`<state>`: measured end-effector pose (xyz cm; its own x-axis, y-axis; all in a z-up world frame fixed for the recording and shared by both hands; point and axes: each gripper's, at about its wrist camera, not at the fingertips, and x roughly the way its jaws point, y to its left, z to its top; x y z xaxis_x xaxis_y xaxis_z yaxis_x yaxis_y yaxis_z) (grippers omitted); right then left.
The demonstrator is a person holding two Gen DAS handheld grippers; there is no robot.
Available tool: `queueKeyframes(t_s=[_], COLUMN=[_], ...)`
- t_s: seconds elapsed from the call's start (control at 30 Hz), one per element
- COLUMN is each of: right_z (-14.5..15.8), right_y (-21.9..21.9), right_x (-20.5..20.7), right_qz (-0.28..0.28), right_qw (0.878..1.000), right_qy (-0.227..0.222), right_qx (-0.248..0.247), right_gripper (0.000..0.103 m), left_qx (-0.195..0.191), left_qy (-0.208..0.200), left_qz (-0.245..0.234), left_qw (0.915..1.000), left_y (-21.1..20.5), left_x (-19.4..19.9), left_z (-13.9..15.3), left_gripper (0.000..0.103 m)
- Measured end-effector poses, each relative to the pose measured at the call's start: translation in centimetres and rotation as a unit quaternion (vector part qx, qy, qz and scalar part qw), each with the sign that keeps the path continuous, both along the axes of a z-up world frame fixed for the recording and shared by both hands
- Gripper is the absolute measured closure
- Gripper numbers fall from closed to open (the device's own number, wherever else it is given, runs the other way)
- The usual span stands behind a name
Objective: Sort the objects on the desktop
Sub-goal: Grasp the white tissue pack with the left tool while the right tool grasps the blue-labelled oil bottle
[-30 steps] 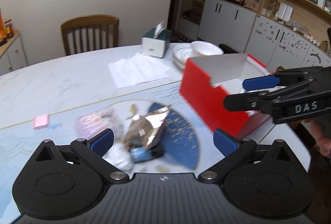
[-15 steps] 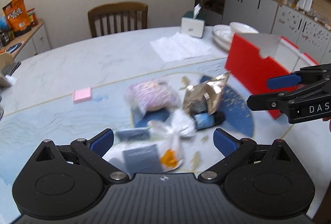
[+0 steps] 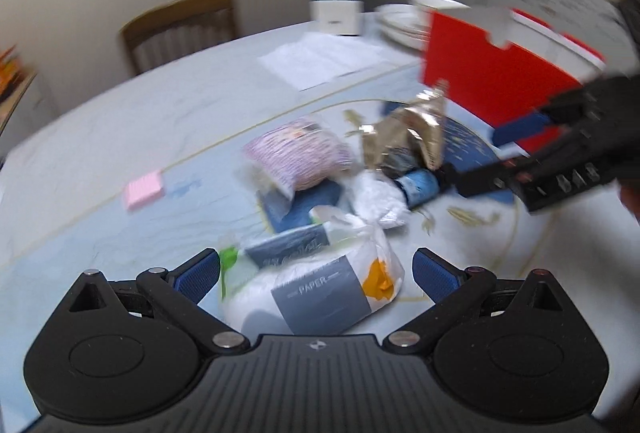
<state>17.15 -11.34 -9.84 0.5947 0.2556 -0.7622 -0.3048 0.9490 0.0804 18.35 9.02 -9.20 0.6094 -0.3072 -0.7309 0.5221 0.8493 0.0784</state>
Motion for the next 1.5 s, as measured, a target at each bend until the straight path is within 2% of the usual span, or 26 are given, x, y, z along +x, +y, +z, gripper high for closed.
queueKeyframes(t_s=[0.1,0.23,0.33,0.4,0.63,0.83,1.0,1.17,1.5], right_z=[-0.3,-0.8,-1.2,-1.3,-2.1,-2.5,-2.5,-3.1,-3.4], right_y=[0.1,0.7,1.2,1.5,1.9,2.2,2.3,2.6,3.0], right_x=[0.5,1.1,1.5,1.7,3.2,3.9,4.5,4.9,3.2], right_qz=[-0.004,-0.005,-0.006,-0.010,-0.036,-0.050,-0.064,-0.074,-0.062], right_qw=[1.000,1.000,1.000,1.000,0.999,0.998,0.997,0.995,0.997], right_qy=[0.005,0.010,0.014,0.016,0.032,0.043,0.049,0.064,0.046], right_qx=[0.002,-0.007,-0.008,-0.003,0.005,0.013,0.019,0.020,-0.032], right_gripper=[0.029,0.029,0.029,0.029,0.029,0.029,0.029,0.029,0.029], left_qx=[0.022,0.063,0.086,0.088,0.086,0.064,0.064,0.041,0.020], left_qy=[-0.014,-0.024,-0.024,-0.018,0.006,0.025,0.029,0.054,0.069], left_qz=[-0.073,-0.161,-0.196,-0.205,-0.219,-0.206,-0.200,-0.183,-0.145], left_qw=[0.9970,0.9846,0.9765,0.9747,0.9719,0.9760,0.9772,0.9808,0.9868], left_y=[-0.2,-0.9,-1.3,-1.2,-1.2,-0.9,-0.9,-0.3,0.2], left_x=[0.3,0.5,0.9,1.4,3.1,4.1,4.6,5.3,4.7], left_z=[-0.3,-1.3,-2.1,-2.5,-3.6,-3.9,-3.9,-4.3,-4.5], left_gripper=[0.000,0.000,0.000,0.000,0.000,0.000,0.000,0.000,0.000])
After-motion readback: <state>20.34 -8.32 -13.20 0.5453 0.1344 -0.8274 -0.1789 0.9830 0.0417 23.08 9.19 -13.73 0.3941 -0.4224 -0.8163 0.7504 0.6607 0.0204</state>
